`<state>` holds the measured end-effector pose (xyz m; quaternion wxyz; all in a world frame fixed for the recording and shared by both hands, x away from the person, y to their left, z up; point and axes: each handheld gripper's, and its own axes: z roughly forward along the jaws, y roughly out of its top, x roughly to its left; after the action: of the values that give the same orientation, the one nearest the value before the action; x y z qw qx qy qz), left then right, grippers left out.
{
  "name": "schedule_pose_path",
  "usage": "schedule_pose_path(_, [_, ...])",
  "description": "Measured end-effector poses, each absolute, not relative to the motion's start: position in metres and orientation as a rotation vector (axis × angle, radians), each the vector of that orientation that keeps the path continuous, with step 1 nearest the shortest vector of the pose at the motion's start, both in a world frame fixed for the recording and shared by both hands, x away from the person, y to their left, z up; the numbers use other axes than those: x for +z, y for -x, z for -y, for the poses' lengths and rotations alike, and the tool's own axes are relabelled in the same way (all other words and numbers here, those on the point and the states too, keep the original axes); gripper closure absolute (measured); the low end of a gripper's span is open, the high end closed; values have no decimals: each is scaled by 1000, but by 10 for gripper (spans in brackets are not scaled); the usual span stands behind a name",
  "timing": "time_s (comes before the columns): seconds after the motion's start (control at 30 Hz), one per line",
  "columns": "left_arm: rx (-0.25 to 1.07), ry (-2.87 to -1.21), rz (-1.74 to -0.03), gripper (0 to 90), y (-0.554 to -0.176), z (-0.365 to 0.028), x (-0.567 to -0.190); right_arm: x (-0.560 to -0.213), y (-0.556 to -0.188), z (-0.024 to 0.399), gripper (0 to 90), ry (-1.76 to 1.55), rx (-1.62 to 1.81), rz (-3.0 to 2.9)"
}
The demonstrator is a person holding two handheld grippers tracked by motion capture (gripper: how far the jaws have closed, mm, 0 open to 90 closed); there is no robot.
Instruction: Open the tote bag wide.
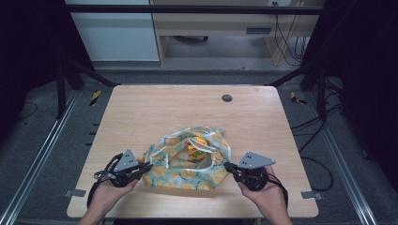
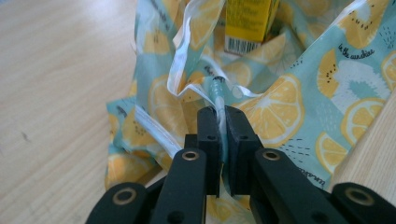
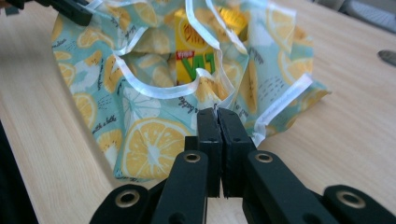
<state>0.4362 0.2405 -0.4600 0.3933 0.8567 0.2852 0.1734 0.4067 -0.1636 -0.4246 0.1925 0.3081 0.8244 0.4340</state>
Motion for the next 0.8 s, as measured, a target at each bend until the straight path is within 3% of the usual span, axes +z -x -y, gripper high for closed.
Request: schedule_pose_path(0.8, [429, -2263, -771, 881, -445, -243, -474, -467, -412, 159, 889, -964, 1034, -2446])
